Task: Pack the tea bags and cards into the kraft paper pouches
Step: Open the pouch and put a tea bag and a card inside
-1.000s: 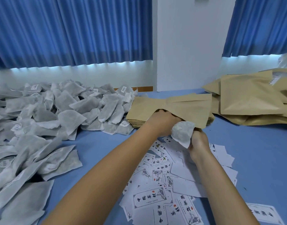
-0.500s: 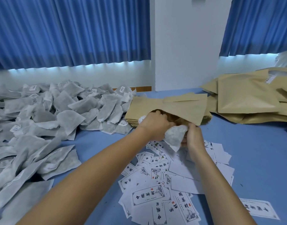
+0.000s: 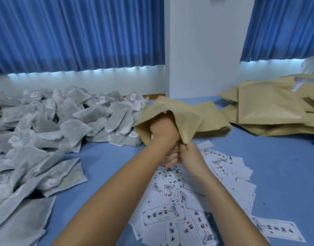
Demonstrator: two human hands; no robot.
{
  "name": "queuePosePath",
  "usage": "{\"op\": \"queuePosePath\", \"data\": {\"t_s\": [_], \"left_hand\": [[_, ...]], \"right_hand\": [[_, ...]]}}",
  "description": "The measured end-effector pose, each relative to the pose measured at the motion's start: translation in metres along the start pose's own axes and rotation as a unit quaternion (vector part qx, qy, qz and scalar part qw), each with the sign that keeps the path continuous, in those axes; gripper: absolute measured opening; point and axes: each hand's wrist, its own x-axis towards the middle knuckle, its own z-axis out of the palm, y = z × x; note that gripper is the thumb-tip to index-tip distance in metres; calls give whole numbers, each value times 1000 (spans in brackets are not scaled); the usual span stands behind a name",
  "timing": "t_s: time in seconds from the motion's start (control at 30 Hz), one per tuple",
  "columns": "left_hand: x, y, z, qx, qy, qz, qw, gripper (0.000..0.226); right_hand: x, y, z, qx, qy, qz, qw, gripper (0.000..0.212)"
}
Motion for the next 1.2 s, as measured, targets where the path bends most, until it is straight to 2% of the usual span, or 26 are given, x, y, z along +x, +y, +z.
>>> {"op": "queuePosePath", "data": {"t_s": [0.07,0.13,0.2,0.27,0.3,0.4,0.43,0.47,0.5,0.53,0.57,0.6,0.63,0.67,0.73,0.8,0.87,0.93,1.03,1.1,1.2], "left_hand": [[10,0,-6,40,-13,-28,999,33],[21,-11,-11,43,-93,-37,994,39],[25,-26,-13,104,-171,-63,978,51],[26,-31,-12,130,-229,-44,964,49],[24,-27,-14,125,-246,-8,961,45],[7,-4,-25,129,-240,107,956,39],[-3,1,-24,142,-221,143,954,34],[-13,1,-24,146,-154,200,957,27],[-21,-1,-24,125,-28,278,952,20],[-27,-8,-27,81,105,344,929,16],[-28,-18,-29,-7,237,378,895,16],[-23,-32,-33,-99,335,364,863,16],[-14,-46,-34,-151,376,298,864,17],[-1,-62,-32,-167,364,201,894,18],[31,-103,-13,-80,216,-13,973,28],[49,-142,14,18,49,-98,994,61],[58,-167,37,60,-70,-102,990,82],[68,-180,52,84,-101,-102,986,77],[69,-181,51,128,-43,-123,983,57],[62,-177,48,86,31,-125,988,49],[34,-165,36,21,171,-41,984,33]], "right_hand": [[-5,0,6,26,-54,-5,998,28],[-7,1,7,63,-94,-13,994,28],[-7,3,5,67,-107,-17,992,28],[-3,4,2,78,-73,-6,994,32],[0,5,0,90,-43,-4,995,37],[10,3,-11,131,45,-9,990,46],[13,2,-16,138,69,-8,988,45],[16,1,-21,147,88,-3,985,43],[19,0,-25,156,102,2,983,41],[21,0,-29,160,110,7,981,41],[22,0,-31,159,114,12,981,43],[23,2,-33,153,114,19,982,46],[24,3,-35,145,115,24,983,49],[24,5,-36,137,116,28,983,50],[25,8,-35,129,115,30,984,51],[26,7,-35,125,115,32,985,52],[28,6,-35,121,117,35,985,56],[29,7,-35,119,119,33,985,57],[30,8,-36,116,123,35,985,55],[31,8,-38,113,121,36,986,52],[31,7,-39,111,121,34,986,51]]}}
